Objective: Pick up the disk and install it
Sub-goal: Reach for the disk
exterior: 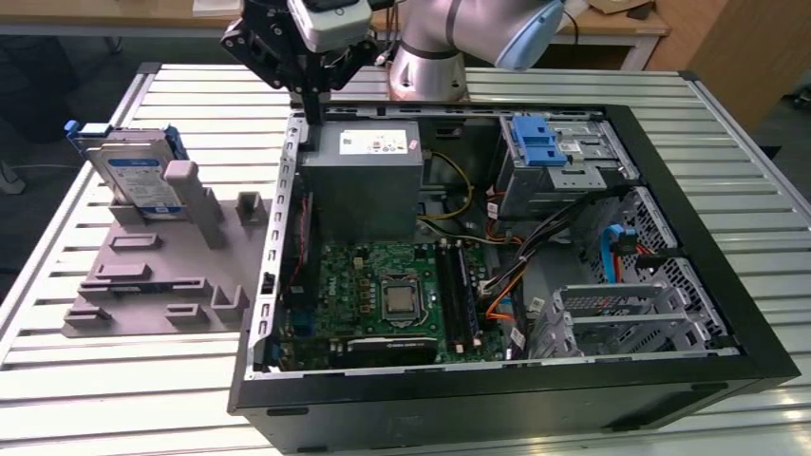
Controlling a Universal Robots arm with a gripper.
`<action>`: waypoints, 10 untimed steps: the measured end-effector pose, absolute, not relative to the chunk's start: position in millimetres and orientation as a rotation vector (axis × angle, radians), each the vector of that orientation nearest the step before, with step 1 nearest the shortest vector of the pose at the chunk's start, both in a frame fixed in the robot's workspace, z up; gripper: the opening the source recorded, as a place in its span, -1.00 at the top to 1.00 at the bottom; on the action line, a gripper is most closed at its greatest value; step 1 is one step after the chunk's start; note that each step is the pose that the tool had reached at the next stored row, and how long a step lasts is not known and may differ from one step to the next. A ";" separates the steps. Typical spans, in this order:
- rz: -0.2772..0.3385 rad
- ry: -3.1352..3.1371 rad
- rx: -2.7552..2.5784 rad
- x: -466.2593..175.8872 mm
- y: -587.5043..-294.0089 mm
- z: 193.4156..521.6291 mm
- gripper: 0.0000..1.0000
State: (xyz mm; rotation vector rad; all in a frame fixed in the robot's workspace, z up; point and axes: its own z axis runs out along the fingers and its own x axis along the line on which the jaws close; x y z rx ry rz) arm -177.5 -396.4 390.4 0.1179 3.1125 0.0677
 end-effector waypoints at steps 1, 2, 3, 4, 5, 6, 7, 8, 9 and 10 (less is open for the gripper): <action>0.068 3.112 0.118 -178.0 -396.3 390.3 0.79; 0.068 3.113 0.118 -178.4 -396.3 390.3 0.79; 0.068 3.112 0.118 -178.8 -396.3 390.3 0.79; 0.068 3.113 0.118 -179.2 -396.3 390.3 0.79; 0.068 3.112 0.118 -179.6 -396.3 390.2 0.79; 0.068 3.112 0.118 -180.0 -396.4 390.1 0.79; 0.068 3.112 0.118 -180.2 -396.4 390.1 0.79; 0.068 3.113 0.118 -180.3 -396.3 390.1 0.79; 0.068 3.112 0.118 -181.1 -396.4 390.1 0.79; 0.068 3.112 0.118 -182.6 -396.4 389.8 0.79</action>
